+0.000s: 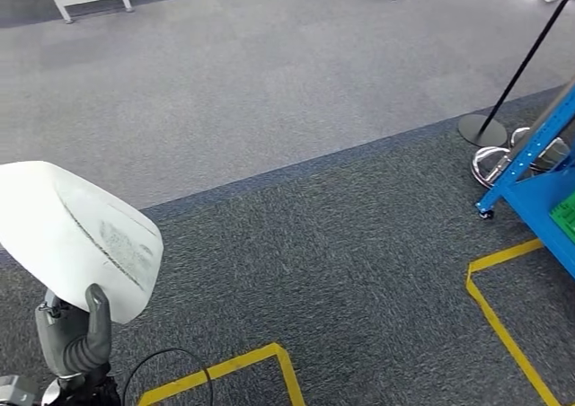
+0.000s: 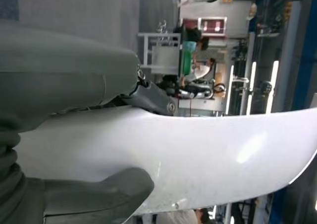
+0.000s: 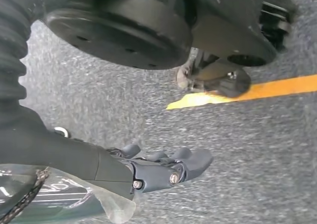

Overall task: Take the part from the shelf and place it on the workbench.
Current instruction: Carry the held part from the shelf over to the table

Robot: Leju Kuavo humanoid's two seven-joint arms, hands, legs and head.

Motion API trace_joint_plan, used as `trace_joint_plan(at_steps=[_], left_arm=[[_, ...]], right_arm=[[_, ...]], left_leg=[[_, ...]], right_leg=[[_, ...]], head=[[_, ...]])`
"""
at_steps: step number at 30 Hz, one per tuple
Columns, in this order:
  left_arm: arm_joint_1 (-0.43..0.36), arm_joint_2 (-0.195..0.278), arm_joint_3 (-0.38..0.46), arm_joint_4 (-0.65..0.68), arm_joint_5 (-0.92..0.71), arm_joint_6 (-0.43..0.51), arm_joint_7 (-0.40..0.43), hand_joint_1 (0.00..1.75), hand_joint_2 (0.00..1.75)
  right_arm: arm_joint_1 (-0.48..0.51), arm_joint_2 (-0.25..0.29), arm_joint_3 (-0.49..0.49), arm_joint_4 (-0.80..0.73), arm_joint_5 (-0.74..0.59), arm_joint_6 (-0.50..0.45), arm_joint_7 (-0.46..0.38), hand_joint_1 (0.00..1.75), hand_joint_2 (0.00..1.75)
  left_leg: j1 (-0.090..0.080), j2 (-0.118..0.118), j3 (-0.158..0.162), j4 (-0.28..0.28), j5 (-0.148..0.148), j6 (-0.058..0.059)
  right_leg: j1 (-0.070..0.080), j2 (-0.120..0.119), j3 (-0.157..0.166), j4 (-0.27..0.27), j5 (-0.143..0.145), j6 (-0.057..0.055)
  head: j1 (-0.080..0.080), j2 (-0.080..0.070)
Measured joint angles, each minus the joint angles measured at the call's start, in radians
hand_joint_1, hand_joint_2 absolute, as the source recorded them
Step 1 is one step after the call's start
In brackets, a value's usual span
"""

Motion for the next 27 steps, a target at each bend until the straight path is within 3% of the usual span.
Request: trace_joint_plan(at_steps=[1,2,4,6,8,10,11,13,14,16,17,19,21,23,25,26,27], left_arm=[[0.000,0.004,-0.012,-0.005,-0.008,0.025,0.000,1.75,1.75],[0.001,0.010,-0.025,-0.011,-0.019,0.057,0.000,1.75,1.75],[0.006,0.025,-0.052,-0.025,-0.042,0.126,0.000,1.75,1.75],[0.009,0.044,-0.082,-0.041,-0.055,0.187,0.000,1.75,1.75],[0.011,0.062,-0.112,-0.055,-0.060,0.231,0.000,1.75,1.75],[0.015,0.080,-0.139,-0.066,-0.068,0.264,0.000,1.75,1.75],[0.018,0.088,-0.150,-0.070,-0.073,0.277,0.000,1.75,1.75],[0.022,0.102,-0.167,-0.080,-0.079,0.294,0.000,1.75,1.75],[0.023,0.107,-0.175,-0.086,-0.081,0.300,0.000,1.75,1.75],[0.022,0.117,-0.192,-0.098,-0.087,0.319,0.000,1.75,1.75],[0.022,0.123,-0.202,-0.104,-0.092,0.337,0.000,1.75,1.75],[0.023,0.139,-0.225,-0.117,-0.103,0.380,0.000,1.75,1.75],[0.021,0.152,-0.249,-0.125,-0.115,0.415,0.000,1.75,1.75],[0.017,0.164,-0.277,-0.127,-0.123,0.439,0.000,1.75,1.75],[0.015,0.177,-0.303,-0.127,-0.124,0.462,0.000,1.75,1.75],[0.015,0.184,-0.313,-0.127,-0.123,0.471,0.000,1.75,1.75],[0.015,0.189,-0.322,-0.128,-0.122,0.477,0.000,1.75,1.75]], right_arm=[[0.001,0.002,0.000,0.000,0.001,-0.003,0.003,0.00,1.75],[0.000,0.004,0.000,0.000,0.003,-0.005,0.005,0.00,1.75],[-0.003,0.011,0.000,0.000,0.009,-0.007,0.010,0.00,1.75],[-0.003,0.015,0.000,0.000,0.016,-0.007,0.015,0.00,1.75],[0.001,0.016,0.000,0.000,0.021,-0.006,0.019,0.00,1.75],[0.003,0.016,0.000,0.000,0.025,-0.006,0.021,0.00,1.75],[0.002,0.016,0.000,0.000,0.027,-0.005,0.021,0.00,1.75],[0.002,0.016,0.000,0.000,0.029,-0.005,0.023,0.00,1.75],[0.002,0.017,0.000,0.000,0.030,-0.005,0.023,0.00,1.75],[0.003,0.017,0.000,0.000,0.031,-0.005,0.023,0.00,1.75],[0.003,0.017,0.001,0.000,0.033,-0.005,0.023,0.00,1.75],[0.000,0.017,0.002,0.000,0.038,-0.005,0.023,0.00,1.75],[-0.004,0.017,0.005,0.000,0.043,-0.004,0.023,0.00,1.75],[-0.004,0.017,0.007,-0.001,0.046,-0.002,0.021,0.00,1.75],[-0.008,0.017,0.008,-0.001,0.047,0.000,0.019,0.00,1.75],[-0.010,0.017,0.008,-0.001,0.047,0.000,0.018,0.00,1.75],[-0.012,0.017,0.008,-0.001,0.048,0.001,0.018,0.00,1.75]], left_leg=[[0.000,-0.012,-0.006,0.004,0.001,-0.005],[0.002,-0.024,-0.012,0.005,0.003,-0.012],[0.005,-0.039,-0.019,0.005,0.008,-0.026],[0.003,0.006,-0.040,0.048,-0.018,-0.037],[0.006,0.071,-0.094,0.165,-0.077,-0.047],[0.011,0.091,-0.144,0.268,-0.111,-0.054],[0.012,0.095,-0.145,0.273,-0.102,-0.055],[0.012,0.112,-0.092,0.177,-0.042,-0.050],[0.006,0.136,-0.055,0.109,-0.017,-0.044],[-0.006,0.177,-0.009,0.018,0.002,-0.029],[-0.012,0.183,-0.004,0.006,-0.005,-0.023],[-0.011,0.161,-0.003,-0.002,-0.004,-0.011],[-0.005,0.137,0.002,-0.013,0.002,0.000],[-0.002,0.114,0.004,-0.017,0.004,0.008],[-0.002,0.088,0.005,-0.016,0.003,0.011],[-0.002,0.074,0.007,-0.016,0.003,0.011],[-0.002,0.060,0.009,-0.015,0.002,0.011]], right_leg=[[-0.002,0.020,0.011,-0.025,0.002,-0.001],[-0.001,0.025,0.016,-0.032,-0.003,-0.003],[-0.001,0.000,0.024,-0.040,0.000,-0.014],[-0.003,-0.032,0.033,-0.049,0.005,-0.027],[0.001,-0.068,0.039,-0.053,0.003,-0.035],[0.005,-0.102,0.042,-0.053,-0.002,-0.038],[0.006,-0.117,0.044,-0.053,-0.005,-0.037],[0.007,-0.144,0.053,-0.053,-0.012,-0.034],[0.008,-0.155,0.056,-0.053,-0.016,-0.031],[0.012,-0.176,0.061,-0.053,-0.024,-0.020],[0.013,-0.186,0.062,-0.055,-0.028,-0.015],[0.013,-0.201,0.072,-0.057,-0.034,-0.006],[0.010,-0.160,0.062,-0.025,-0.060,0.000],[0.008,-0.100,0.004,0.089,-0.114,0.003],[0.009,-0.081,-0.067,0.210,-0.147,0.004],[0.010,-0.079,-0.084,0.228,-0.136,0.004],[0.010,-0.077,-0.082,0.207,-0.106,0.004]], head=[[0.000,0.000],[-0.001,0.000],[-0.001,0.000],[-0.007,0.000],[-0.012,0.000],[-0.013,0.000],[-0.012,0.000],[-0.013,0.000],[-0.012,0.000],[-0.013,0.000],[-0.013,0.000],[-0.013,0.000],[-0.012,0.000],[-0.009,0.000],[-0.007,0.000],[-0.007,0.000],[-0.007,0.000]])
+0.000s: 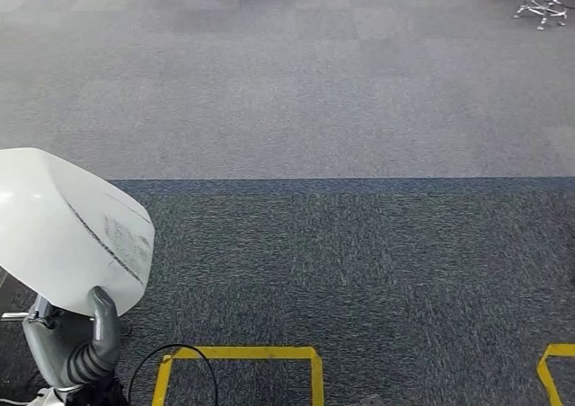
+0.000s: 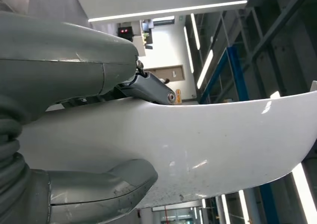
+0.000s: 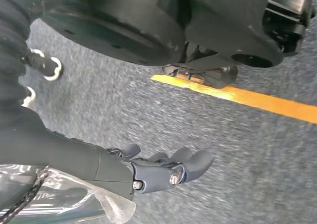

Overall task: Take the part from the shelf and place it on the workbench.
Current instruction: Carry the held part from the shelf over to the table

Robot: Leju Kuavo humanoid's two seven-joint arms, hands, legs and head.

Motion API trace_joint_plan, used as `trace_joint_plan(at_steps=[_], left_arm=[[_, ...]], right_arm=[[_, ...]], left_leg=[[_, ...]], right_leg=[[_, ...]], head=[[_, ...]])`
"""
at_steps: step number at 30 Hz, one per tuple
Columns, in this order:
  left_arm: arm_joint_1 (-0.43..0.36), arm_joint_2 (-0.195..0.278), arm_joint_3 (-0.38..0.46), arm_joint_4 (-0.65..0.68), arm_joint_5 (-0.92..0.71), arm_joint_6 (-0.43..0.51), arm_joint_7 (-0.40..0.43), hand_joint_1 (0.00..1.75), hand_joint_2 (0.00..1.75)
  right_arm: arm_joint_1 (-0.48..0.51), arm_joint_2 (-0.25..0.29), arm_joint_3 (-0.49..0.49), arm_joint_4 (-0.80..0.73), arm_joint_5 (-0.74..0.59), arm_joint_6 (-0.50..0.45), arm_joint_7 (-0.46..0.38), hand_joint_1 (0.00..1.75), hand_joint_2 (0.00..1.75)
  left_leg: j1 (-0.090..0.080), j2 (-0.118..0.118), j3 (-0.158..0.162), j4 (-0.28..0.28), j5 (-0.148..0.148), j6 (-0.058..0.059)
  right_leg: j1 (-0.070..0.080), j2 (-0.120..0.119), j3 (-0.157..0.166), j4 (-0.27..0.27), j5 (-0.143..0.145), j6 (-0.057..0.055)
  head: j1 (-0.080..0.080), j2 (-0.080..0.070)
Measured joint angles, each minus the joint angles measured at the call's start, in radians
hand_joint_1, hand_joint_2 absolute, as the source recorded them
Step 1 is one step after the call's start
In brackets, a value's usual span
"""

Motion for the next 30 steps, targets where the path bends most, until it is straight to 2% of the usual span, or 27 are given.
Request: trace_joint_plan(at_steps=[1,2,3,4,5,7,8,9,11,12,13,14,15,16,18,19,20,22,23,24,25,27,28,29,30], left_arm=[[-0.001,0.005,-0.008,0.000,0.001,0.004,0.000,1.75,1.75],[-0.001,0.008,-0.014,-0.001,0.001,0.006,0.000,1.75,1.75],[-0.002,0.012,-0.019,-0.001,0.001,0.009,0.000,1.75,1.75],[-0.004,0.016,-0.024,-0.003,0.000,0.014,0.000,1.75,1.75],[-0.005,0.021,-0.029,-0.005,-0.004,0.024,0.000,1.75,1.75],[-0.005,0.032,-0.042,-0.009,-0.025,0.051,0.000,1.75,1.75],[-0.005,0.038,-0.049,-0.010,-0.041,0.070,0.000,1.75,1.75],[-0.006,0.044,-0.057,-0.012,-0.057,0.090,0.000,1.75,1.75],[-0.010,0.055,-0.075,-0.013,-0.092,0.129,0.000,1.75,1.75],[-0.012,0.060,-0.085,-0.014,-0.109,0.143,0.000,1.75,1.75],[-0.012,0.064,-0.094,-0.014,-0.125,0.154,0.000,1.75,1.75],[-0.011,0.068,-0.101,-0.014,-0.137,0.161,0.000,1.75,1.75],[-0.011,0.071,-0.107,-0.014,-0.145,0.166,0.000,1.75,1.75],[-0.011,0.074,-0.112,-0.014,-0.149,0.169,0.000,1.75,1.75],[-0.012,0.077,-0.120,-0.014,-0.153,0.170,0.000,1.75,1.75],[-0.014,0.078,-0.123,-0.014,-0.154,0.171,0.000,1.75,1.75],[-0.016,0.078,-0.125,-0.014,-0.155,0.172,0.000,1.75,1.75],[-0.016,0.080,-0.128,-0.014,-0.156,0.176,0.000,1.75,1.75],[-0.015,0.080,-0.129,-0.014,-0.156,0.177,0.000,1.75,1.75],[-0.015,0.080,-0.130,-0.014,-0.157,0.177,0.000,1.75,1.75],[-0.017,0.080,-0.131,-0.014,-0.158,0.177,0.000,1.75,1.75],[-0.018,0.080,-0.133,-0.014,-0.162,0.177,0.000,1.75,1.75],[-0.018,0.080,-0.133,-0.013,-0.165,0.178,0.000,1.75,1.75],[-0.017,0.080,-0.133,-0.013,-0.169,0.177,0.000,1.75,1.75],[-0.016,0.079,-0.133,-0.012,-0.172,0.177,0.000,1.75,1.75]], right_arm=[[0.000,0.000,0.000,0.000,0.001,0.000,0.001,0.00,1.75],[0.002,0.000,0.000,0.000,0.001,0.000,0.002,0.00,1.75],[0.004,0.000,0.001,0.000,0.002,0.001,0.002,0.00,1.75],[0.005,0.000,0.001,0.001,0.002,0.001,0.002,0.00,1.75],[0.006,0.000,0.001,0.001,0.002,0.001,0.002,0.00,1.75],[0.005,0.002,0.001,0.001,0.002,0.002,0.002,0.00,1.75],[0.004,0.003,0.001,0.001,0.003,0.002,0.002,0.00,1.75],[0.004,0.004,0.001,0.001,0.004,0.002,0.003,0.00,1.75],[0.006,0.005,0.001,0.001,0.006,0.001,0.004,0.00,1.75],[0.008,0.005,0.001,0.001,0.006,0.000,0.004,0.00,1.75],[0.009,0.005,0.000,0.001,0.007,-0.001,0.005,0.00,1.75],[0.009,0.005,0.000,0.001,0.008,-0.002,0.005,0.00,1.75],[0.008,0.005,0.000,0.001,0.009,-0.002,0.005,0.00,1.75],[0.007,0.005,0.000,0.001,0.010,-0.003,0.005,0.00,1.75],[0.007,0.005,0.000,0.001,0.011,-0.003,0.005,0.00,1.75],[0.007,0.005,0.000,0.001,0.012,-0.004,0.005,0.00,1.75],[0.007,0.005,0.000,0.001,0.012,-0.004,0.005,0.00,1.75],[0.005,0.005,0.000,0.000,0.012,-0.005,0.004,0.00,1.75],[0.004,0.004,0.000,0.000,0.012,-0.005,0.004,0.00,1.75],[0.002,0.004,0.000,-0.001,0.012,-0.005,0.003,0.00,1.75],[0.002,0.004,0.000,-0.002,0.012,-0.004,0.003,0.00,1.75],[0.002,0.004,0.000,-0.002,0.010,-0.003,0.001,0.00,1.75],[0.000,0.004,0.000,-0.002,0.010,-0.002,0.001,0.00,1.75],[-0.001,0.004,-0.001,-0.002,0.009,0.002,0.001,0.00,1.75],[-0.002,0.004,-0.001,-0.002,0.008,0.007,0.001,0.00,1.75]], left_leg=[[0.001,-0.015,0.003,0.002,-0.002,-0.002],[0.003,-0.029,0.004,0.004,-0.004,-0.005],[0.003,-0.043,0.000,0.010,-0.007,-0.009],[0.003,-0.056,-0.006,0.016,-0.007,-0.015],[0.004,-0.067,-0.014,0.019,-0.005,-0.021],[0.007,-0.088,-0.025,0.023,0.000,-0.032],[0.006,-0.080,-0.029,0.029,-0.004,-0.037],[0.006,-0.061,-0.038,0.049,-0.018,-0.042],[0.005,-0.002,-0.083,0.148,-0.070,-0.050],[0.007,0.016,-0.115,0.215,-0.099,-0.053],[0.009,0.026,-0.142,0.271,-0.117,-0.055],[0.010,0.032,-0.155,0.297,-0.118,-0.056],[0.011,0.035,-0.148,0.285,-0.101,-0.056],[0.011,0.042,-0.122,0.235,-0.068,-0.053],[0.003,0.085,-0.052,0.101,-0.018,-0.044],[-0.003,0.106,-0.029,0.055,-0.009,-0.039],[-0.009,0.119,-0.020,0.034,-0.011,-0.033],[-0.013,0.102,-0.018,0.026,-0.014,-0.023],[-0.010,0.090,-0.015,0.019,-0.011,-0.017],[-0.007,0.078,-0.010,0.013,-0.008,-0.011],[-0.003,0.066,-0.006,0.007,-0.005,-0.006],[0.001,0.043,-0.005,0.004,-0.005,0.000],[0.001,0.031,-0.006,0.004,-0.005,0.001],[0.000,0.017,-0.005,0.004,-0.006,0.002],[0.000,0.003,-0.003,0.005,-0.006,0.002]], right_leg=[[-0.002,0.007,0.019,-0.055,0.044,0.000],[-0.005,0.026,0.043,-0.118,0.081,0.001],[-0.009,0.051,0.067,-0.179,0.104,0.000],[-0.011,0.071,0.082,-0.217,0.113,-0.002],[-0.012,0.083,0.089,-0.232,0.110,-0.005],[-0.011,0.068,0.092,-0.237,0.110,-0.015],[-0.011,0.056,0.094,-0.238,0.112,-0.020],[-0.011,0.044,0.097,-0.241,0.112,-0.026],[-0.008,0.014,0.101,-0.243,0.110,-0.036],[-0.006,-0.002,0.102,-0.243,0.108,-0.039],[-0.004,-0.018,0.102,-0.243,0.106,-0.042],[-0.003,-0.032,0.104,-0.243,0.104,-0.043],[-0.002,-0.046,0.106,-0.243,0.102,-0.043],[-0.002,-0.059,0.110,-0.243,0.099,-0.042],[0.001,-0.081,0.118,-0.243,0.092,-0.036],[0.003,-0.091,0.121,-0.243,0.089,-0.031],[0.004,-0.101,0.123,-0.243,0.086,-0.026],[0.006,-0.124,0.130,-0.248,0.082,-0.015],[0.005,-0.124,0.134,-0.246,0.077,-0.010],[0.004,-0.108,0.130,-0.233,0.066,-0.006],[0.003,-0.082,0.115,-0.201,0.046,-0.003],[0.001,-0.024,0.050,-0.080,-0.009,-0.001],[0.002,-0.011,0.016,-0.020,-0.030,0.000],[0.002,-0.005,-0.007,0.016,-0.032,0.000],[0.002,-0.002,-0.012,0.012,-0.013,-0.001]], head=[[0.000,0.000],[0.000,0.000],[0.000,0.000],[0.000,0.000],[-0.001,0.000],[-0.001,0.000],[-0.002,0.000],[-0.005,0.000],[-0.009,0.000],[-0.010,0.000],[-0.010,0.000],[-0.010,0.000],[-0.010,0.000],[-0.010,0.000],[-0.010,0.000],[-0.010,0.000],[-0.011,0.000],[-0.011,0.000],[-0.010,0.000],[-0.008,0.000],[-0.005,0.000],[0.000,0.000],[0.000,0.000],[0.000,0.000],[0.000,0.000]])
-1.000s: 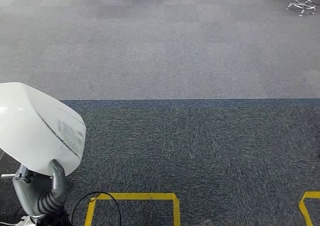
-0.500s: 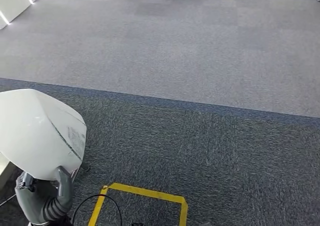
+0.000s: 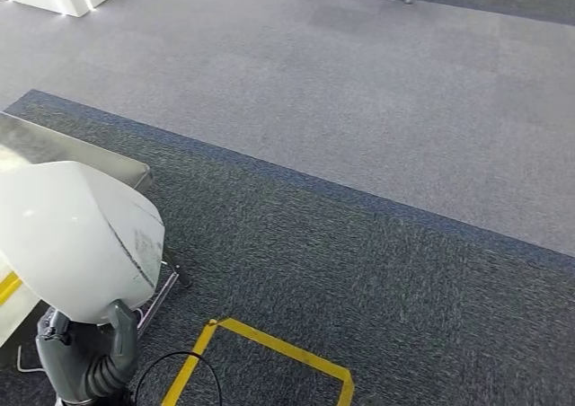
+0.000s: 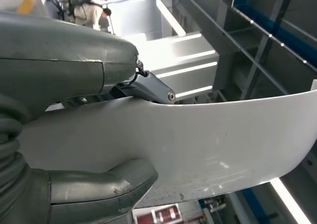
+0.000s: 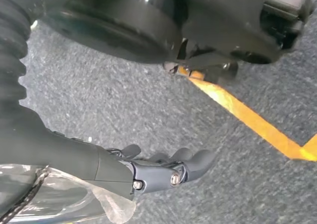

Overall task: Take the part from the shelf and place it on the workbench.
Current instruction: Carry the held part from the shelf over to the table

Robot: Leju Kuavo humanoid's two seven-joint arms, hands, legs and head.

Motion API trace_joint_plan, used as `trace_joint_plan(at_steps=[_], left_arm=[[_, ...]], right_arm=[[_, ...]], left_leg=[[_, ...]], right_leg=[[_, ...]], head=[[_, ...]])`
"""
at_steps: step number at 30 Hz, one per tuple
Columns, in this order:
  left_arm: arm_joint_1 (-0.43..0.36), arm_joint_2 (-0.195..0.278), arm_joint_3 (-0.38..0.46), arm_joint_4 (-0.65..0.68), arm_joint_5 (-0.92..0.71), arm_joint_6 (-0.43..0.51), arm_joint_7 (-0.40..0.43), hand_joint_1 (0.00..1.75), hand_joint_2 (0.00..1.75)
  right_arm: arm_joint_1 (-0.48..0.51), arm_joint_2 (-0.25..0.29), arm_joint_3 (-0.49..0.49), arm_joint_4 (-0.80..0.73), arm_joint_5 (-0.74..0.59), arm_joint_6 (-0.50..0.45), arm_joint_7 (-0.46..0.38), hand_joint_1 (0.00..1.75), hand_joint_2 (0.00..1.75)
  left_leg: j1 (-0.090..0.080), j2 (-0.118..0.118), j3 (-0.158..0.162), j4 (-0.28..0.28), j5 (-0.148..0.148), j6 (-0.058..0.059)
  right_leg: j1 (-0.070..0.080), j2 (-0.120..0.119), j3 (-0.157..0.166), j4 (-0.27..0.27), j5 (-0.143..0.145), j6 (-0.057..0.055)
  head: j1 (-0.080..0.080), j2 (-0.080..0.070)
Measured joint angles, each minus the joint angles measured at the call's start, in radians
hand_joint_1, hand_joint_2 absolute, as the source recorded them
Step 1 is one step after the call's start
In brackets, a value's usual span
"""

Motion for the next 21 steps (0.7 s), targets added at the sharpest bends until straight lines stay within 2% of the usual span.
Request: trace_joint_plan(at_steps=[1,2,3,4,6,7,8,9,10,12,13,14,15,16,17,18,19,20,21], left_arm=[[0.000,0.000,0.000,0.001,-0.003,-0.001,0.000,1.75,1.75],[0.000,-0.001,0.000,0.001,-0.006,-0.002,0.000,1.75,1.75],[0.000,-0.001,0.000,0.001,-0.008,-0.003,0.000,1.75,1.75],[-0.001,-0.002,0.000,0.001,-0.013,-0.002,0.000,1.75,1.75],[-0.003,-0.003,-0.001,0.003,-0.032,0.006,0.000,1.75,1.75],[-0.002,-0.005,-0.001,0.004,-0.045,0.012,0.000,1.75,1.75],[-0.001,-0.007,-0.001,0.006,-0.058,0.017,0.000,1.75,1.75],[0.000,-0.009,-0.001,0.008,-0.068,0.020,0.000,1.75,1.75],[0.000,-0.012,0.000,0.010,-0.074,0.023,0.000,1.75,1.75],[-0.003,-0.016,0.000,0.014,-0.078,0.024,0.000,1.75,1.75],[-0.003,-0.018,0.000,0.017,-0.078,0.025,0.000,1.75,1.75],[-0.003,-0.019,0.000,0.020,-0.077,0.025,0.000,1.75,1.75],[-0.003,-0.019,0.001,0.022,-0.076,0.026,0.000,1.75,1.75],[-0.003,-0.020,0.001,0.024,-0.075,0.028,0.000,1.75,1.75],[-0.003,-0.020,0.001,0.025,-0.074,0.029,0.000,1.75,1.75],[-0.004,-0.021,0.001,0.026,-0.075,0.032,0.000,1.75,1.75],[-0.004,-0.022,0.002,0.027,-0.076,0.035,0.000,1.75,1.75],[-0.005,-0.024,0.002,0.028,-0.077,0.038,0.000,1.75,1.75],[-0.005,-0.026,0.003,0.029,-0.079,0.042,0.000,1.75,1.75]], right_arm=[[0.000,0.000,0.000,0.000,0.000,0.007,0.001,0.00,1.75],[0.001,0.000,0.000,0.000,0.000,0.013,0.001,0.00,1.75],[0.003,0.000,0.000,0.000,0.000,0.018,0.001,0.00,1.75],[0.006,0.000,0.000,0.001,0.002,0.020,0.002,0.00,1.75],[0.010,0.001,0.000,0.001,0.004,0.016,0.006,0.00,1.75],[0.009,0.002,0.000,0.001,0.007,0.010,0.009,0.00,1.75],[0.008,0.006,0.000,0.001,0.008,0.002,0.013,0.00,1.75],[0.007,0.009,0.000,0.001,0.010,-0.005,0.015,0.00,1.75],[0.008,0.013,0.000,0.001,0.012,-0.010,0.017,0.00,1.75],[0.012,0.016,0.000,0.001,0.013,-0.015,0.019,0.00,1.75],[0.013,0.016,0.000,0.001,0.013,-0.014,0.018,0.00,1.75],[0.014,0.015,0.000,0.001,0.014,-0.011,0.017,0.00,1.75],[0.014,0.014,0.000,0.001,0.015,-0.007,0.015,0.00,1.75],[0.014,0.012,0.000,0.001,0.017,-0.002,0.013,0.00,1.75],[0.013,0.011,0.000,0.001,0.018,0.001,0.012,0.00,1.75],[0.014,0.010,0.000,0.001,0.019,0.003,0.011,0.00,1.75],[0.014,0.010,0.000,0.001,0.020,0.003,0.011,0.00,1.75],[0.015,0.010,0.000,0.001,0.020,0.001,0.011,0.00,1.75],[0.016,0.009,0.000,0.001,0.020,-0.002,0.012,0.00,1.75]], left_leg=[[0.000,-0.015,0.002,0.001,-0.001,-0.001],[0.001,-0.031,0.005,0.001,-0.002,-0.003],[0.001,-0.044,0.006,0.003,-0.004,-0.007],[0.001,-0.057,0.003,0.007,-0.005,-0.011],[0.004,-0.078,-0.007,0.011,-0.003,-0.021],[0.006,-0.088,-0.011,0.011,-0.001,-0.027],[0.007,-0.087,-0.013,0.012,-0.001,-0.032],[0.006,-0.071,-0.018,0.022,-0.008,-0.037],[0.004,-0.046,-0.030,0.049,-0.024,-0.042],[0.005,0.010,-0.084,0.161,-0.079,-0.050],[0.007,0.022,-0.117,0.228,-0.104,-0.053],[0.009,0.029,-0.141,0.274,-0.115,-0.055],[0.011,0.032,-0.148,0.286,-0.106,-0.055],[0.011,0.036,-0.136,0.259,-0.079,-0.053],[0.010,0.047,-0.106,0.198,-0.039,-0.047],[0.005,0.074,-0.072,0.132,-0.011,-0.039],[-0.003,0.100,-0.043,0.074,0.005,-0.031],[-0.010,0.122,-0.025,0.038,0.009,-0.023],[-0.016,0.133,-0.019,0.025,0.001,-0.018]], right_leg=[[0.000,0.005,0.013,-0.040,0.036,-0.001],[-0.002,0.016,0.039,-0.105,0.080,-0.002],[-0.004,0.040,0.065,-0.168,0.110,-0.003],[-0.007,0.062,0.089,-0.218,0.126,-0.004],[-0.007,0.089,0.109,-0.256,0.123,-0.009],[-0.007,0.081,0.113,-0.261,0.123,-0.014],[-0.006,0.070,0.115,-0.264,0.124,-0.020],[-0.007,0.058,0.119,-0.268,0.125,-0.026],[-0.008,0.043,0.124,-0.272,0.126,-0.032],[-0.006,0.011,0.132,-0.275,0.122,-0.041],[-0.005,-0.005,0.134,-0.275,0.118,-0.044],[-0.003,-0.020,0.138,-0.275,0.115,-0.045],[-0.002,-0.035,0.142,-0.275,0.110,-0.045],[0.000,-0.048,0.148,-0.275,0.105,-0.044],[0.001,-0.060,0.156,-0.275,0.100,-0.042],[0.003,-0.071,0.162,-0.276,0.094,-0.039],[0.006,-0.082,0.167,-0.276,0.087,-0.035],[0.008,-0.093,0.169,-0.277,0.082,-0.031],[0.010,-0.104,0.169,-0.279,0.078,-0.027]], head=[[0.000,0.000],[0.000,0.000],[0.000,0.000],[0.000,0.000],[0.000,0.000],[0.000,0.000],[0.000,0.000],[-0.003,0.000],[-0.006,0.000],[-0.012,0.000],[-0.013,0.000],[-0.013,0.000],[-0.013,0.000],[-0.013,0.000],[-0.013,0.000],[-0.013,0.000],[-0.013,0.000],[-0.013,0.000],[-0.013,0.000]])
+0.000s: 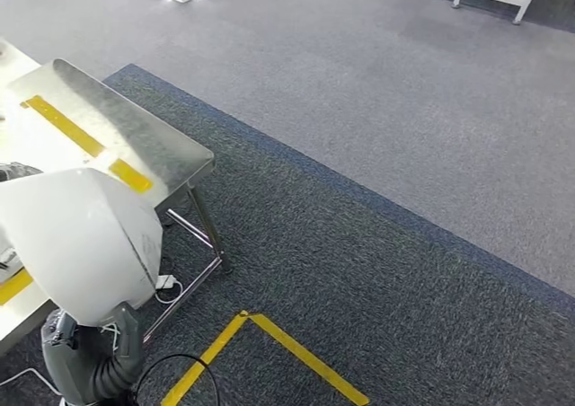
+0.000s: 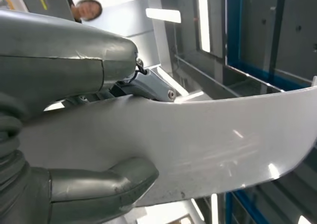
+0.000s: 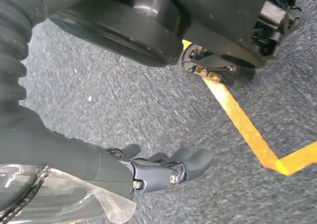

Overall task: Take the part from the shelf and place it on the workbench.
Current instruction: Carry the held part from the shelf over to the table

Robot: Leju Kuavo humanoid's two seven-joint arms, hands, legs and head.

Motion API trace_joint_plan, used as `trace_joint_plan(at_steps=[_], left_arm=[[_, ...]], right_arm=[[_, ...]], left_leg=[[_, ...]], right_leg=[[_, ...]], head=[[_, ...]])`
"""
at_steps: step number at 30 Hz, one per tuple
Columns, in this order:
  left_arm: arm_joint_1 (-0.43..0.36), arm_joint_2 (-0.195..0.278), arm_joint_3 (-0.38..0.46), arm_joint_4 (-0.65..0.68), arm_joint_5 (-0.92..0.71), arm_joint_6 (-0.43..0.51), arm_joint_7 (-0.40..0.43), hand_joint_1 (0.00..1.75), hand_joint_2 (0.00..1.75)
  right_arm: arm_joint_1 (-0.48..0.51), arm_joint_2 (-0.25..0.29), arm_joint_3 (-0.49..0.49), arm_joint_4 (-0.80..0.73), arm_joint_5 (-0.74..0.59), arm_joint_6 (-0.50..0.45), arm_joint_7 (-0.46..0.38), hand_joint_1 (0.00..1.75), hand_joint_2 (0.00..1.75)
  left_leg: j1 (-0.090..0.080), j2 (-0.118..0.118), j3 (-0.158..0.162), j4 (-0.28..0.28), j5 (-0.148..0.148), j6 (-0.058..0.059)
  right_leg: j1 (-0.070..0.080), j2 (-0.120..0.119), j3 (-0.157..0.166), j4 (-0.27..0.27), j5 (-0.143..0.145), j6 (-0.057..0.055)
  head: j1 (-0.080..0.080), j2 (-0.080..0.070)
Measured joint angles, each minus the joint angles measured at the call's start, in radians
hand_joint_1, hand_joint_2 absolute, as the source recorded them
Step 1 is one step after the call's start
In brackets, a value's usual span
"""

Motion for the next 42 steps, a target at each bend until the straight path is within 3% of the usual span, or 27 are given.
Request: trace_joint_plan(at_steps=[2,3,4,6,8,9,10,11,13,15,17,18,20,22,24,25,26,28,30,32,33,35,37,39,40,42], left_arm=[[0.002,-0.005,0.003,0.002,-0.004,0.005,0.000,1.75,1.75],[0.004,-0.008,0.005,0.002,-0.009,0.007,0.000,1.75,1.75],[0.005,-0.013,0.008,0.002,-0.016,0.008,0.000,1.75,1.75],[0.007,-0.025,0.015,0.003,-0.031,0.010,0.000,1.75,1.75],[0.009,-0.034,0.023,0.003,-0.040,0.010,0.000,1.75,1.75],[0.010,-0.036,0.026,0.004,-0.041,0.010,0.000,1.75,1.75],[0.010,-0.039,0.029,0.004,-0.042,0.011,0.000,1.75,1.75],[0.011,-0.041,0.033,0.004,-0.043,0.011,0.000,1.75,1.75],[0.011,-0.046,0.037,0.004,-0.046,0.011,0.000,1.75,1.75],[0.013,-0.054,0.044,0.004,-0.053,0.011,0.000,1.75,1.75],[0.017,-0.064,0.055,0.004,-0.056,0.011,0.000,1.75,1.75],[0.020,-0.068,0.062,0.003,-0.057,0.011,0.000,1.75,1.75],[0.022,-0.079,0.080,0.002,-0.058,0.011,0.000,1.75,1.75],[0.023,-0.093,0.099,0.001,-0.053,0.012,0.000,1.75,1.75],[0.026,-0.106,0.120,0.001,-0.045,0.012,0.000,1.75,1.75],[0.028,-0.110,0.130,0.001,-0.042,0.012,0.000,1.75,1.75],[0.030,-0.115,0.138,0.000,-0.040,0.012,0.000,1.75,1.75],[0.032,-0.126,0.152,-0.005,-0.037,0.012,0.000,1.75,1.75],[0.032,-0.136,0.166,-0.012,-0.033,0.012,0.000,1.75,1.75],[0.036,-0.143,0.177,-0.016,-0.034,0.012,0.000,1.75,1.75],[0.039,-0.147,0.181,-0.018,-0.038,0.012,0.000,1.75,1.75],[0.039,-0.154,0.188,-0.020,-0.046,0.012,0.000,1.75,1.75],[0.036,-0.161,0.192,-0.021,-0.054,0.012,0.000,1.75,1.75],[0.036,-0.164,0.195,-0.021,-0.065,0.011,0.000,1.75,1.75],[0.036,-0.166,0.197,-0.021,-0.072,0.011,0.000,1.75,1.75],[0.037,-0.170,0.202,-0.021,-0.084,0.011,0.000,1.75,1.75]], right_arm=[[-0.003,0.001,0.000,-0.001,0.000,-0.009,0.002,0.00,1.75],[-0.004,0.002,0.000,-0.001,0.002,-0.013,0.003,0.00,1.75],[-0.006,0.004,0.001,-0.002,0.003,-0.017,0.004,0.00,1.75],[-0.007,0.006,0.001,-0.002,0.005,-0.019,0.004,0.00,1.75],[-0.011,0.007,0.001,-0.002,0.005,-0.021,0.004,0.00,1.75],[-0.013,0.007,0.001,-0.002,0.005,-0.022,0.004,0.00,1.75],[-0.013,0.007,0.001,-0.002,0.005,-0.022,0.005,0.00,1.75],[-0.013,0.007,0.001,-0.002,0.006,-0.023,0.006,0.00,1.75],[-0.009,0.007,0.001,-0.002,0.007,-0.022,0.007,0.00,1.75],[-0.006,0.009,0.001,-0.001,0.007,-0.022,0.007,0.00,1.75],[-0.005,0.010,0.001,-0.001,0.007,-0.022,0.006,0.00,1.75],[-0.006,0.012,0.001,-0.001,0.007,-0.021,0.006,0.00,1.75],[-0.004,0.014,0.001,-0.001,0.008,-0.021,0.006,0.00,1.75],[0.001,0.014,0.000,-0.001,0.008,-0.023,0.006,0.00,1.75],[0.003,0.014,-0.001,-0.001,0.008,-0.026,0.006,0.00,1.75],[0.003,0.014,-0.001,-0.001,0.008,-0.027,0.006,0.00,1.75],[0.003,0.014,-0.001,-0.001,0.008,-0.028,0.006,0.00,1.75],[0.003,0.014,-0.001,-0.001,0.010,-0.029,0.007,0.00,1.75],[0.005,0.014,-0.002,-0.001,0.011,-0.029,0.007,0.00,1.75],[0.004,0.013,-0.002,-0.001,0.013,-0.030,0.008,0.00,1.75],[0.002,0.012,-0.002,-0.001,0.014,-0.031,0.008,0.00,1.75],[0.000,0.011,-0.001,-0.002,0.017,-0.032,0.007,0.00,1.75],[0.001,0.011,-0.001,-0.002,0.019,-0.033,0.004,0.00,1.75],[-0.005,0.010,-0.002,-0.002,0.019,-0.034,-0.001,0.00,1.75],[-0.008,0.010,-0.002,-0.003,0.019,-0.035,-0.002,0.00,1.75],[-0.008,0.010,-0.002,-0.003,0.021,-0.036,-0.001,0.00,1.75]], left_leg=[[0.001,-0.023,0.002,-0.010,-0.002,0.007],[0.005,-0.037,0.006,-0.016,0.000,0.011],[0.009,-0.051,0.011,-0.023,0.002,0.015],[0.015,-0.076,0.017,-0.029,0.004,0.021],[0.016,-0.104,0.017,-0.029,0.003,0.023],[0.017,-0.118,0.020,-0.029,0.002,0.023],[0.017,-0.134,0.023,-0.028,0.000,0.022],[0.018,-0.150,0.026,-0.027,-0.003,0.019],[0.020,-0.179,0.028,-0.021,-0.009,0.010],[0.021,-0.202,0.018,-0.016,-0.009,-0.001],[0.025,-0.220,0.010,-0.015,-0.005,-0.013],[0.025,-0.213,0.006,-0.010,-0.008,-0.019],[0.023,-0.168,-0.017,0.042,-0.040,-0.029],[0.025,-0.120,-0.074,0.163,-0.099,-0.038],[0.028,-0.104,-0.119,0.254,-0.124,-0.040],[0.029,-0.100,-0.117,0.250,-0.110,-0.038],[0.028,-0.095,-0.096,0.209,-0.079,-0.033],[0.019,-0.059,-0.029,0.079,-0.020,-0.016],[0.008,-0.029,0.010,0.002,-0.008,-0.001],[0.005,-0.040,0.014,-0.010,-0.014,0.006],[0.008,-0.051,0.016,-0.016,-0.012,0.009],[0.017,-0.072,0.022,-0.028,-0.007,0.015],[0.021,-0.092,0.024,-0.032,-0.006,0.019],[0.022,-0.115,0.025,-0.032,-0.008,0.022],[0.023,-0.129,0.027,-0.032,-0.009,0.021],[0.026,-0.161,0.032,-0.028,-0.014,0.014]], right_leg=[[0.003,-0.025,0.012,-0.005,-0.007,0.008],[0.002,-0.017,0.017,-0.001,-0.015,0.013],[0.001,0.006,0.013,0.019,-0.030,0.017],[-0.002,0.074,-0.044,0.129,-0.079,0.024],[-0.004,0.101,-0.125,0.260,-0.110,0.028],[-0.005,0.104,-0.149,0.284,-0.099,0.029],[-0.005,0.105,-0.154,0.268,-0.066,0.030],[-0.007,0.112,-0.141,0.215,-0.019,0.031],[-0.014,0.155,-0.097,0.089,0.049,0.033],[-0.017,0.189,-0.071,0.030,0.055,0.026],[-0.015,0.178,-0.064,0.021,0.050,0.011],[-0.015,0.167,-0.062,0.017,0.052,0.004],[-0.018,0.140,-0.054,0.011,0.052,-0.008],[-0.014,0.111,-0.049,0.010,0.047,-0.015],[-0.011,0.081,-0.044,0.010,0.041,-0.018],[-0.009,0.068,-0.040,0.010,0.037,-0.018],[-0.006,0.055,-0.034,0.010,0.033,-0.018],[0.000,0.032,-0.023,0.009,0.023,-0.015],[0.005,0.009,-0.017,0.008,0.013,-0.006],[0.008,-0.012,-0.007,0.003,0.009,0.004],[0.007,-0.009,-0.005,0.003,0.005,0.008],[0.004,0.036,-0.021,0.043,-0.022,0.017],[-0.002,0.089,-0.085,0.160,-0.075,0.025],[-0.004,0.102,-0.148,0.265,-0.101,0.032],[-0.006,0.103,-0.157,0.273,-0.086,0.035],[-0.013,0.118,-0.126,0.183,-0.008,0.042]], head=[[0.001,0.000],[0.003,0.000],[0.006,0.000],[0.013,0.000],[0.014,0.000],[0.014,0.000],[0.014,0.000],[0.014,0.000],[0.015,0.000],[0.015,0.000],[0.015,0.000],[0.015,0.000],[0.009,0.000],[0.003,0.000],[0.003,0.000],[0.003,0.000],[0.003,0.000],[0.003,0.000],[0.004,0.000],[0.003,0.000],[0.003,0.000],[0.006,0.000],[0.008,0.000],[0.008,0.000],[0.008,0.000],[0.008,0.000]])
